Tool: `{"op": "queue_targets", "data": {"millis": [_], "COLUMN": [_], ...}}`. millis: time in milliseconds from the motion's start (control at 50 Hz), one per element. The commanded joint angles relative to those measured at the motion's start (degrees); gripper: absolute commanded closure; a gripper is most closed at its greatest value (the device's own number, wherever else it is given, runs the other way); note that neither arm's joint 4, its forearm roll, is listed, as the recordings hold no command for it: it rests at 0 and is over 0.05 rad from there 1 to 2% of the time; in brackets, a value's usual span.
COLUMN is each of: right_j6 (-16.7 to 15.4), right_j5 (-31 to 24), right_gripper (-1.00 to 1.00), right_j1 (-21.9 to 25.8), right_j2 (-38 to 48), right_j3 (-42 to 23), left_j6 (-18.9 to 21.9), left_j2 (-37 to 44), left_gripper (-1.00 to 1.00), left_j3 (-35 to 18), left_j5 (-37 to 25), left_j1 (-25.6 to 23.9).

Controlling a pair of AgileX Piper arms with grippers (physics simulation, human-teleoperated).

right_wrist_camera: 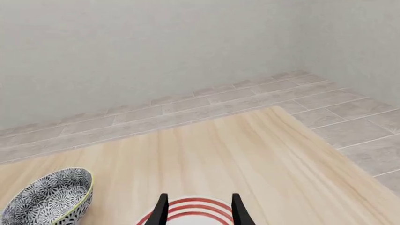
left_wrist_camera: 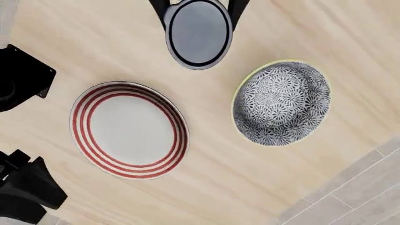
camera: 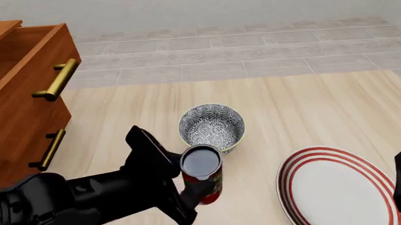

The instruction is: Put the ketchup in the top drawer of the cabinet.

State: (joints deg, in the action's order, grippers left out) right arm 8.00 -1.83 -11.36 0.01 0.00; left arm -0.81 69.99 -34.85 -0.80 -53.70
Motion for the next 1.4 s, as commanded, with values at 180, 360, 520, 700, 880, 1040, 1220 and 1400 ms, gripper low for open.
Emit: {"op": "queue_targets", "data": {"millis": [180, 360, 520, 700, 880, 1040, 1220, 1400], "right_j6": [-0.6, 0.6, 1.4, 1.5, 1.0, 0.9, -0.6, -0.6], "right_j5": [0.3, 1.3, 16.9, 34.3, 25.9, 19.5, 21.6, 28.2], "right_gripper": [-1.00, -1.00, -1.00, -1.00, -1.00, -1.00, -1.00, -1.00], "right_j1": [2.2, 3.8, 5.3, 6.0, 6.4, 6.9, 8.0, 8.0], "right_j2": [0.0, 0.0, 15.3, 32.9, 24.4, 17.7, 19.7, 26.5], "right_j3": [0.0, 0.0, 0.0, 0.0, 0.0, 0.0, 0.0, 0.0], "left_j6": [0.3, -1.4, -1.1, -0.2, 0.3, -1.0, -1.6, -2.1], "left_j2": [-16.6, -22.8, -28.2, -31.7, -34.7, -38.6, -40.3, -40.5], "left_gripper": [1.00, 1.00, 1.00, 1.00, 1.00, 1.00, 1.00, 1.00], "left_j3": [-2.2, -1.5, -1.3, -2.4, -5.3, -10.8, -13.4, -20.3], "left_j5": [-13.1, -17.5, -21.5, -24.5, -29.3, -35.0, -39.3, -45.6], "left_j1": [5.5, 9.3, 13.6, 14.8, 17.3, 18.0, 21.4, 23.0]}}
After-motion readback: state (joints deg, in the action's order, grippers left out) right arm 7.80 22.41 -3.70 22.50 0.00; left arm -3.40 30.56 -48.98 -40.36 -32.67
